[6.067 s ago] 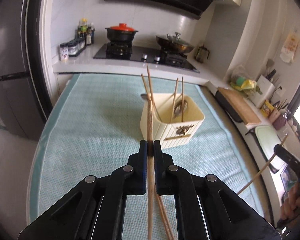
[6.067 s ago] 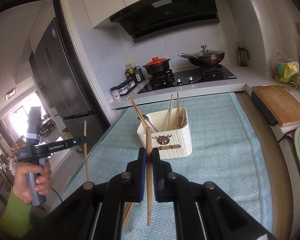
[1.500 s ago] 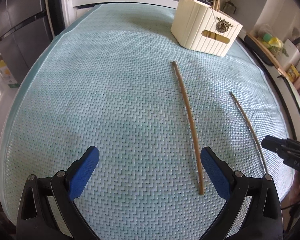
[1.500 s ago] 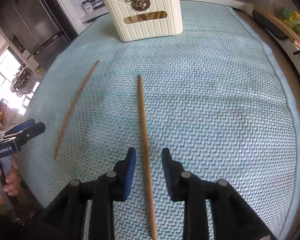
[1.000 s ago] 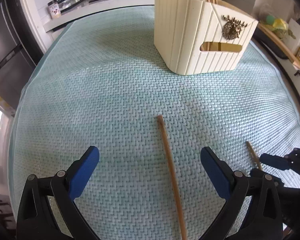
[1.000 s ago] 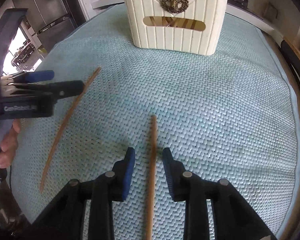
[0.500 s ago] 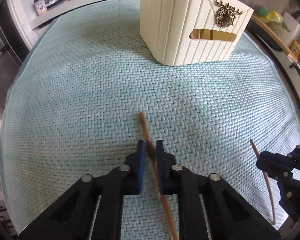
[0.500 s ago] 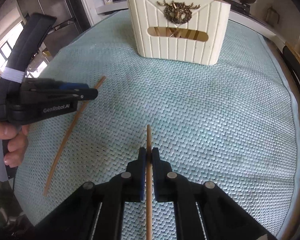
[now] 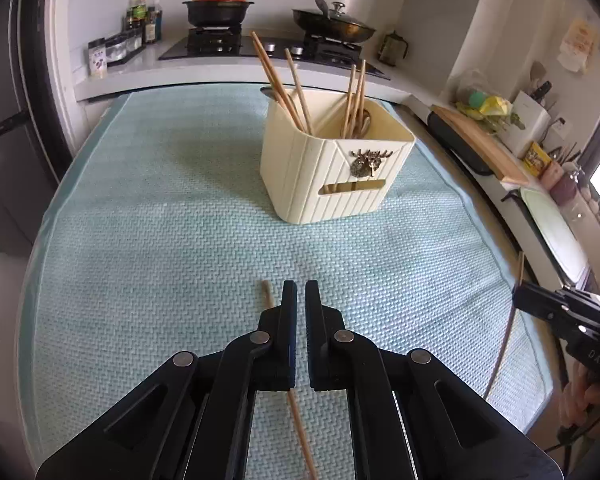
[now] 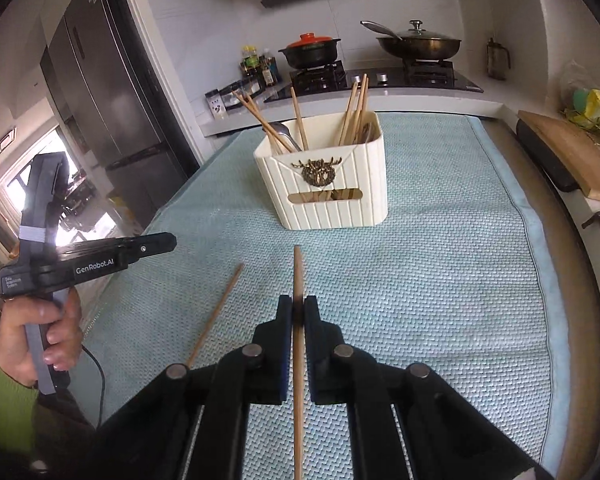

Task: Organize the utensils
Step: 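Lift the chopsticks and carry both tools over the cream box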

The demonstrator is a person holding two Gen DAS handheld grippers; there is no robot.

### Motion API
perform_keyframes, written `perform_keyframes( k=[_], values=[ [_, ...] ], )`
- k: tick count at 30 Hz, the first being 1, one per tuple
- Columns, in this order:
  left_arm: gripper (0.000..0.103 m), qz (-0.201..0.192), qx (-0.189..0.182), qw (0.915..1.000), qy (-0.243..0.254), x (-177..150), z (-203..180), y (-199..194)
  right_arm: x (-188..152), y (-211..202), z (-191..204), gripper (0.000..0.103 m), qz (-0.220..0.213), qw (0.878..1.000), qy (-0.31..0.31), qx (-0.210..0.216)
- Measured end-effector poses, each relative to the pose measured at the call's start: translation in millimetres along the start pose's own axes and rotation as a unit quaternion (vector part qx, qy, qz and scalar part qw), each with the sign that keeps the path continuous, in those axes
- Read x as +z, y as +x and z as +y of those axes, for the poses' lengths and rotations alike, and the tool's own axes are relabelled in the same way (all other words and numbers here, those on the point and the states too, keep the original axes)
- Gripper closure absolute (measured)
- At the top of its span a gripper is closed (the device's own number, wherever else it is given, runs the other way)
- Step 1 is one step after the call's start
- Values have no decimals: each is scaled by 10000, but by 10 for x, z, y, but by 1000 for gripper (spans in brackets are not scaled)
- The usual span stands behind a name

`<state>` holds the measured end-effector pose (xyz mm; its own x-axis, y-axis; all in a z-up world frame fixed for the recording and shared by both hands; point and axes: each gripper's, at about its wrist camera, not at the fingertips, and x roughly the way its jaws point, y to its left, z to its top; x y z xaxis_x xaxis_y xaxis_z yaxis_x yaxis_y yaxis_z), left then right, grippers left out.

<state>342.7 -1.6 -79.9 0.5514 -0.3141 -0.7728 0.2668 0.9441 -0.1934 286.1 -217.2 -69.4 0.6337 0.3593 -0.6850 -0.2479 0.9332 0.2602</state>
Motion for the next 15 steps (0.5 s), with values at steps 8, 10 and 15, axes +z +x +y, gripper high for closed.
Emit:
perform_keyframes(
  k=[8,10,15],
  values=[
    [62,933,528,9942,67,-123,117,811,-58,-144,-100,97,-80,9998,132,106],
    [62,1057,735,9916,123,-153,86,976,-76,-169,-98,97,-106,9998,153,116],
    [60,1204,1132,9855,388,-195,-15,1230,-78,-251,-102,97,-186,9996,159,122]
  ],
)
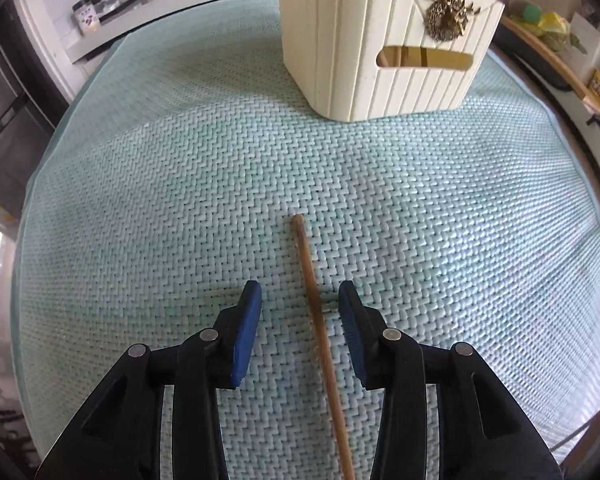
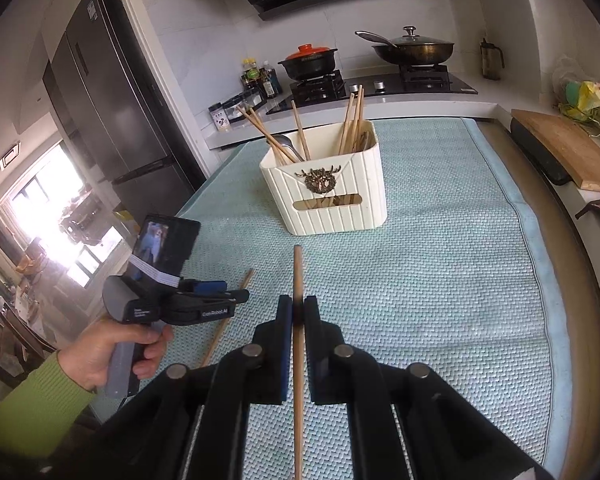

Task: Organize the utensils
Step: 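Lift the chopsticks and carry both tools over the cream box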

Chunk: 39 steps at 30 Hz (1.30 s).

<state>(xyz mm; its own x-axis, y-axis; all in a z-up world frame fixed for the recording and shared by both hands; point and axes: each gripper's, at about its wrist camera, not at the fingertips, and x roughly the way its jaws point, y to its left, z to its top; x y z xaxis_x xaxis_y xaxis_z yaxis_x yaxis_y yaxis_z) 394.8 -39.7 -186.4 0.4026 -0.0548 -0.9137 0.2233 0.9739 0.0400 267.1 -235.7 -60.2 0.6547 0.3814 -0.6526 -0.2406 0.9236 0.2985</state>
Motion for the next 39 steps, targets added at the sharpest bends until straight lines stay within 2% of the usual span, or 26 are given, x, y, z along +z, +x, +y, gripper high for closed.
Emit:
perform_keyframes(
  k=[2,3,4,5,6,7,10,16,21,28,34,39],
  values=[
    [57,-7,63,10000,-22,22,-10,8,4,-31,4,97,-36,10000,2,12],
    [61,27,4,10000,-37,30,-12,16,7,-45,6,97,-55,10000,2,20],
    [79,20,-103,9999,-39,33,-19,13,11,-56,11,97,-75,10000,3,29],
    [90,20,-153,9999,10,32,-41,8,16,-71,16,97,-98,9999,3,38],
    [97,25,-143,9999,81,29,-69,2,24,-88,21,97,-127,9999,3,44],
    [99,13,-153,9998,114,23,-86,-5,34,-108,29,97,-157,9999,2,53],
    [100,-94,-410,9991,-4,-1,-55,-81,72,-178,42,97,-255,9996,-5,72],
    [100,-850,-962,9910,-376,53,107,-747,171,-349,66,97,-487,9988,-93,3],
    [100,-1613,-1226,9778,-532,174,200,-1423,334,-476,104,97,-751,9968,-249,-72],
    [100,-2566,-1387,9540,-697,420,395,-2096,633,-575,191,97,-1019,9933,-506,-198],
    [100,-2755,-1528,9457,-799,738,506,-2206,910,-586,248,97,-1178,9902,-707,-264],
    [100,-2774,-1549,9445,-838,1051,506,-2178,1192,-484,224,97,-1237,9889,-766,-284]
  ],
)
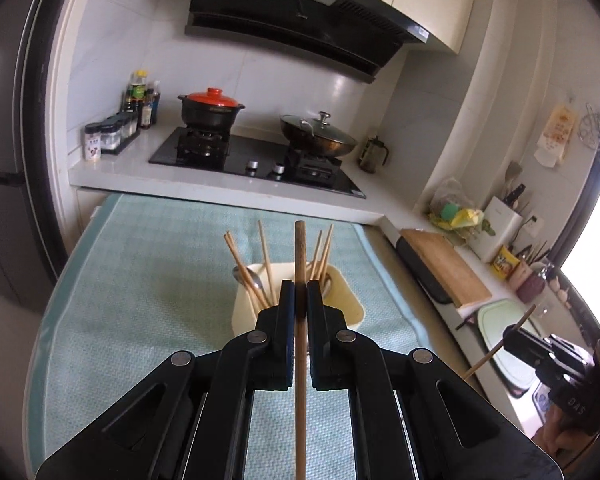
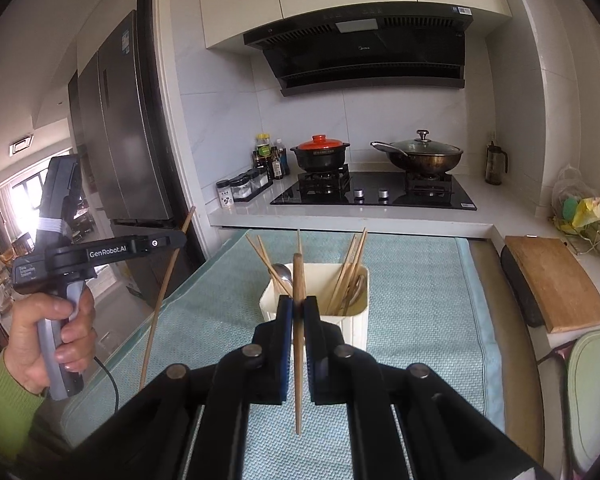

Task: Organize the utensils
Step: 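Lift the chopsticks and carry both tools over the cream box, then lower the chopsticks into the box and open both tools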

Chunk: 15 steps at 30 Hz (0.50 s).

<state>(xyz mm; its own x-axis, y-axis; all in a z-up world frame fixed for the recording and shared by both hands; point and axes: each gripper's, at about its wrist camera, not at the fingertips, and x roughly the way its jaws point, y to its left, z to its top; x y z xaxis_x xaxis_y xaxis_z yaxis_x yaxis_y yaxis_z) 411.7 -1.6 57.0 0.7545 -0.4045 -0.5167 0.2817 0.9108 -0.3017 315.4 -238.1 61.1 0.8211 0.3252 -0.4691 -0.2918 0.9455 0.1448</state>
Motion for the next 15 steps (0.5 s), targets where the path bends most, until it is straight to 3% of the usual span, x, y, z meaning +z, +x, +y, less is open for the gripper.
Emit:
perform_keyframes(
  k=[15],
  values=[
    [100,-918,228,9954,-136,984,-29,753,1045,792,-174,97,-489,9987,-143,-3]
  ],
)
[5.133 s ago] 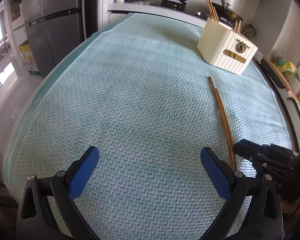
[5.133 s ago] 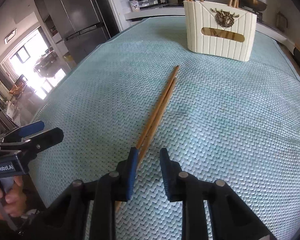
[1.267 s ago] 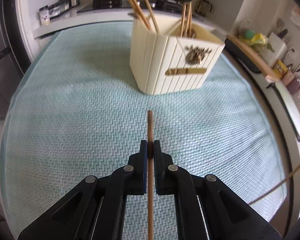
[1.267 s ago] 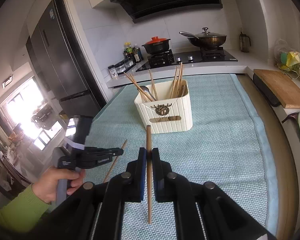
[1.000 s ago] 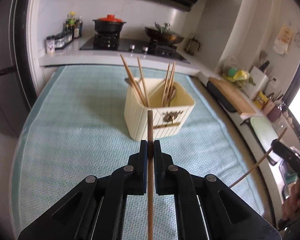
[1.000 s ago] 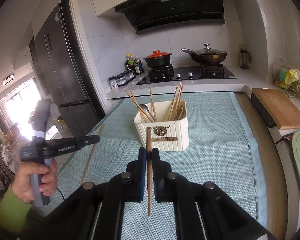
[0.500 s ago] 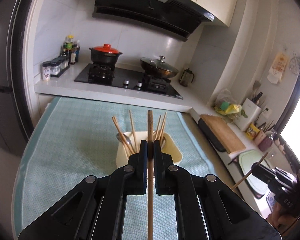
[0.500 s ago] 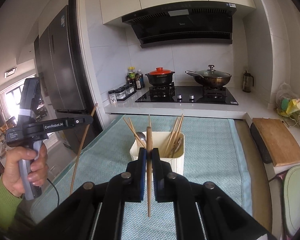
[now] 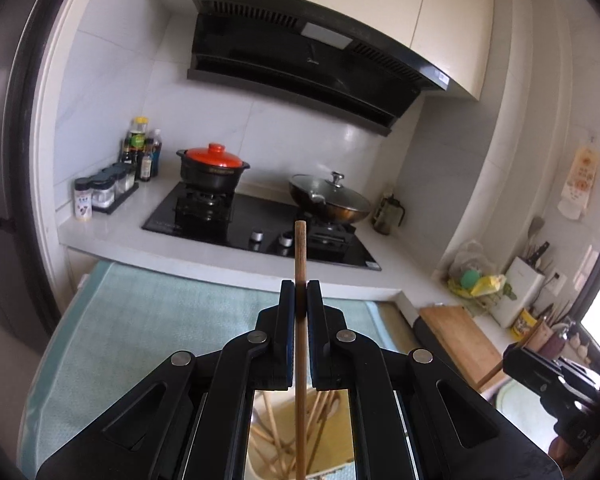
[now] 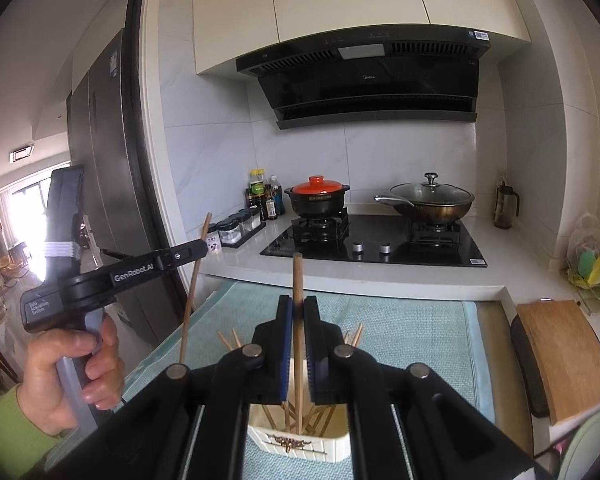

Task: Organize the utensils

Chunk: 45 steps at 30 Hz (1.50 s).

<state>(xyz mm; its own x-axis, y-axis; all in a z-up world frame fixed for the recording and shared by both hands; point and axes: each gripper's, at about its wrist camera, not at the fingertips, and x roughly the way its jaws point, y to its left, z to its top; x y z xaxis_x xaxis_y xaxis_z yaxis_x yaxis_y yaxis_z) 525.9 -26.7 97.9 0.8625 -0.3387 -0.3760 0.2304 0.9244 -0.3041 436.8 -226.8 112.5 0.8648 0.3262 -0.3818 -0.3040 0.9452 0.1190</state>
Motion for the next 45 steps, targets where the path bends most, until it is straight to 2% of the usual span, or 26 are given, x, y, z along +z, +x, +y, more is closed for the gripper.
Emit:
perform_keyframes(
  k=[9,14,19,20,21,22,24,25,26,30,33,35,38,39,41,43,45],
  values=[
    [100,-243,459,9986,137,-182,32,749,-65,650,-124,97,217,9997,-150,-4],
    [100,-46,673,9976,149,-423,108,1071,-249,980,-306,97,613,9980,40,112],
    [96,298,888,9952,288,-625,151,1278,-467,1320,-429,97,1287,9910,237,292],
    [92,361,958,9943,315,-657,156,1292,-512,1383,-434,96,1453,9885,251,322],
    [73,412,996,9936,330,-683,161,1291,-560,1428,-433,96,1597,9862,257,341],
    [47,435,1044,9930,330,-703,173,1273,-594,1460,-427,95,1682,9848,266,356],
    [25,318,1202,9918,307,-719,190,1150,-633,1474,-410,80,1749,9836,268,347],
    [21,232,1222,9917,313,-711,197,1065,-632,1454,-404,64,1724,9840,290,339],
    [20,203,1220,9917,343,-695,200,982,-621,1415,-407,55,1668,9848,340,349],
    [3,86,1390,9882,629,-647,176,530,-520,1143,-417,54,1394,9886,487,280],
    [1,3,1491,9847,905,-693,123,91,-486,824,-356,52,1177,9919,417,209],
    [1,9,1558,9820,1070,-773,70,-215,-501,573,-284,42,1021,9941,336,130],
    [0,40,1620,9791,1228,-962,-15,-677,-573,148,-123,35,753,9970,157,-14],
    [0,40,1669,9784,1223,-1029,-43,-820,-602,15,-56,33,676,9976,69,-89],
    [0,15,1881,9756,1135,-1174,-96,-1102,-677,-251,92,17,486,9986,-72,-216],
    [0,29,2003,9744,1022,-1345,-125,-1378,-768,-505,237,15,282,9991,-123,-278],
    [0,251,1995,9759,847,-1506,-126,-1591,-880,-677,370,15,292,9989,-107,-364]
  ],
)
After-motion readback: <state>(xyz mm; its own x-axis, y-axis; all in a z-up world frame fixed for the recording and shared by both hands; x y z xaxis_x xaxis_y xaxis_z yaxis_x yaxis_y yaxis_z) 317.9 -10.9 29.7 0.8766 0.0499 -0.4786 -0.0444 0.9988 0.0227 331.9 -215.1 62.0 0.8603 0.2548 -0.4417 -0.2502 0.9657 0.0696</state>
